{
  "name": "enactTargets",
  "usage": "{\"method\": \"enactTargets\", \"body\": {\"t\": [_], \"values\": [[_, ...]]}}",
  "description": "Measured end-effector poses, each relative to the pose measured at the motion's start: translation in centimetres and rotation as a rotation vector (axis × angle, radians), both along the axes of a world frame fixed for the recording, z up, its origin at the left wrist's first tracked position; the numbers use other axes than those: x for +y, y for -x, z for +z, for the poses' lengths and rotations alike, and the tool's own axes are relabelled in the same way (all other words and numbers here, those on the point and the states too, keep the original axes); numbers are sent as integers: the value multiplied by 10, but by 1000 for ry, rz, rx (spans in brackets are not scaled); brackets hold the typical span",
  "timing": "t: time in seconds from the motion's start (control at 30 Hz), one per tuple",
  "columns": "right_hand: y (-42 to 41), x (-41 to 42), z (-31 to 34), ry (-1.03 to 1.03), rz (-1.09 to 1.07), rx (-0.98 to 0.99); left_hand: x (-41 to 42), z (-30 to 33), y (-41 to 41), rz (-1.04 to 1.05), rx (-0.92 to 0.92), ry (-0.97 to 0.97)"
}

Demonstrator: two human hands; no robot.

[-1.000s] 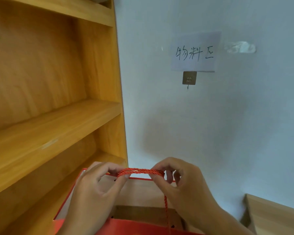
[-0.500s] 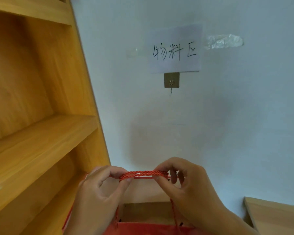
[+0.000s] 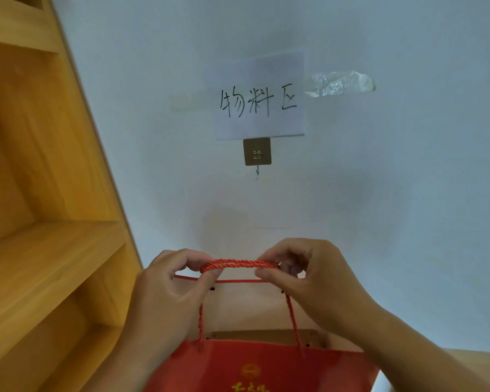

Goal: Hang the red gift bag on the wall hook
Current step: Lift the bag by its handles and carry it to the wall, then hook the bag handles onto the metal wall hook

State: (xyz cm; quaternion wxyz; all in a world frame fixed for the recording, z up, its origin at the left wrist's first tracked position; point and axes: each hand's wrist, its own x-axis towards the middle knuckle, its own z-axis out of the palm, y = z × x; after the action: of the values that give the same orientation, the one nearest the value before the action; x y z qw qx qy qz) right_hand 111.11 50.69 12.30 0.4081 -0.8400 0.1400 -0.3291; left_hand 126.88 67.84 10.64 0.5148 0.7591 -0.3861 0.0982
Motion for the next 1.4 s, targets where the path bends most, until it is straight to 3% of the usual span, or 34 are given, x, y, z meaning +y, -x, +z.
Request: {"method": "enactTargets", "body": {"t": [0.27,0.77,1.4], "values": [[-49,-35,0,130,-158,64,-43,7,-58,-101,62,-61],[-160,-102,18,69,-319,22,-138,29,-186,-293,69,-53],[-183,-164,54,52,-365,-130,-211,54,-199,-242,28,9]]}}
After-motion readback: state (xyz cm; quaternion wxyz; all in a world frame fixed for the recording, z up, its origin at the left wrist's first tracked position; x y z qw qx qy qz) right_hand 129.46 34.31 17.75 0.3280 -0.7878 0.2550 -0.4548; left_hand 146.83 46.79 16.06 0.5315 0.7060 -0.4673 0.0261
